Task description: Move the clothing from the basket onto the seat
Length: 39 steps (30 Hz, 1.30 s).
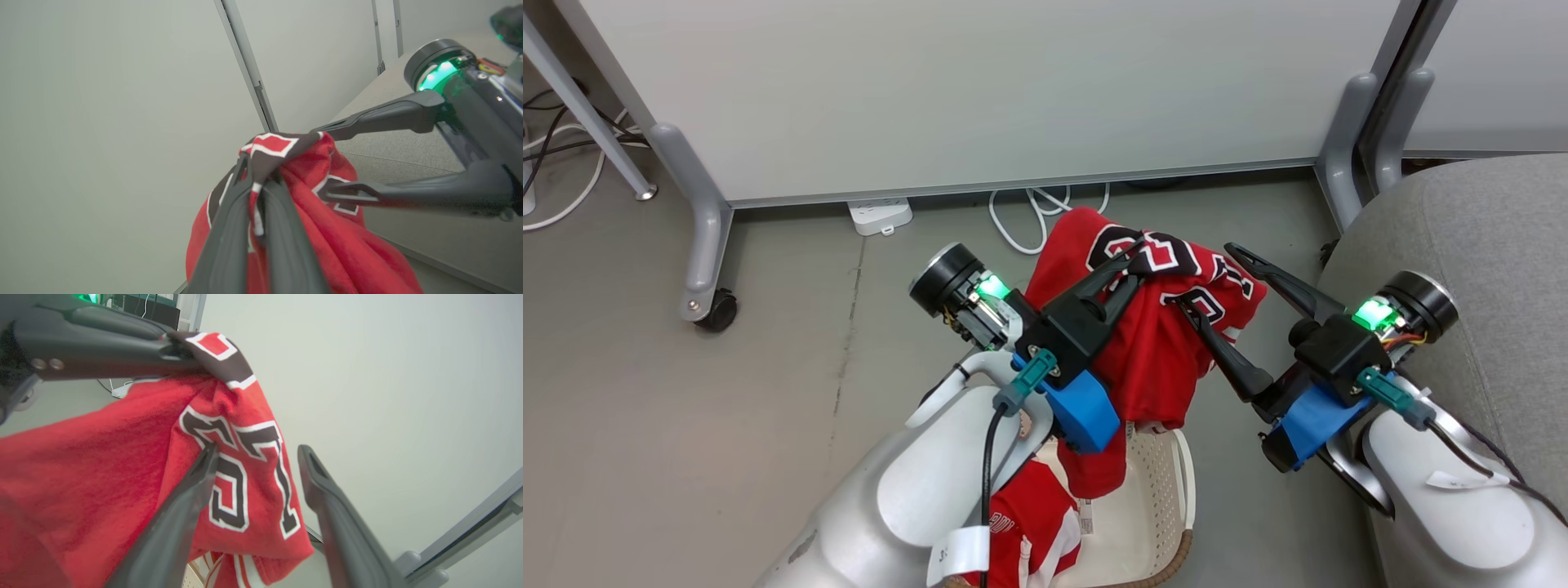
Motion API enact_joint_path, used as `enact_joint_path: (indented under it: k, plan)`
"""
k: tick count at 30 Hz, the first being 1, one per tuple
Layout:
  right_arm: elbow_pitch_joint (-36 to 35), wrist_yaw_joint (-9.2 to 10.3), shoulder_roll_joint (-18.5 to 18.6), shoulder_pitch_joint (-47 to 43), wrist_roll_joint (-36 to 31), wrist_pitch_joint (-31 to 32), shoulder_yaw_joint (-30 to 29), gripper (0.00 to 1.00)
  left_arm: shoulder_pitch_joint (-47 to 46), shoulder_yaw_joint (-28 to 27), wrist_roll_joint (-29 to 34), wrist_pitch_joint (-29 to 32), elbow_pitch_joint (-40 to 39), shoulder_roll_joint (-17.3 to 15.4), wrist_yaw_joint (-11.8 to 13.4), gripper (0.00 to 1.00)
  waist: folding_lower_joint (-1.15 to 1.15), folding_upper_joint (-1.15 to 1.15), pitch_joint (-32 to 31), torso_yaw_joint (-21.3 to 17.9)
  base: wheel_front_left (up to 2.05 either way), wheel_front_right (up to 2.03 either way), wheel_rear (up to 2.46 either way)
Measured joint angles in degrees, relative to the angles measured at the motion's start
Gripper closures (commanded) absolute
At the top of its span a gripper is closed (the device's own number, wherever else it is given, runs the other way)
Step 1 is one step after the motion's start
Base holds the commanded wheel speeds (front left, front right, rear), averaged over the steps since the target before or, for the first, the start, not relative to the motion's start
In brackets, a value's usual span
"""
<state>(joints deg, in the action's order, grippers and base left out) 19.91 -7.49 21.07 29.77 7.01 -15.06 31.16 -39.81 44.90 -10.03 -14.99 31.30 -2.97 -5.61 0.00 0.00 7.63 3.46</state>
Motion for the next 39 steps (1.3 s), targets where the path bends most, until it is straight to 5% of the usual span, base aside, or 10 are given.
enact_joint_path:
  k: [15, 16, 17, 39]
  plan:
    - [6.4, 0.0, 2.9, 7.4, 7.0, 0.0, 14.3, 0.0, -1.4, 5.5, -2.6, 0.0, -2.1, 0.0, 0.6, 1.0, 0.0, 0.0, 1.0, 1.7, 0.0, 0.0, 0.0]
    - [6.6, 0.0, 2.9, 7.5, 7.5, 0.0, 14.8, 0.61, -1.5, 5.6, -2.7, 0.0, -2.1, 0.0, 0.9, 1.0, 0.0, 0.0, 1.1, 1.7, 0.0, 0.0, 0.0]
    - [6.7, 0.0, 2.9, 7.5, 8.1, 0.0, 15.2, 1.0, -1.6, 5.6, -2.9, 0.0, -2.1, 0.0, 1.0, 1.0, 0.0, 0.0, 1.1, 1.7, 0.0, 0.0, 0.0]
    - [5.6, 0.0, 3.0, 7.8, 10.8, 0.0, 16.6, 1.0, -2.3, 5.6, -3.5, 0.0, -1.4, 0.0, 1.6, 1.0, 0.0, 0.0, 1.2, 1.1, 0.0, 0.0, 0.0]
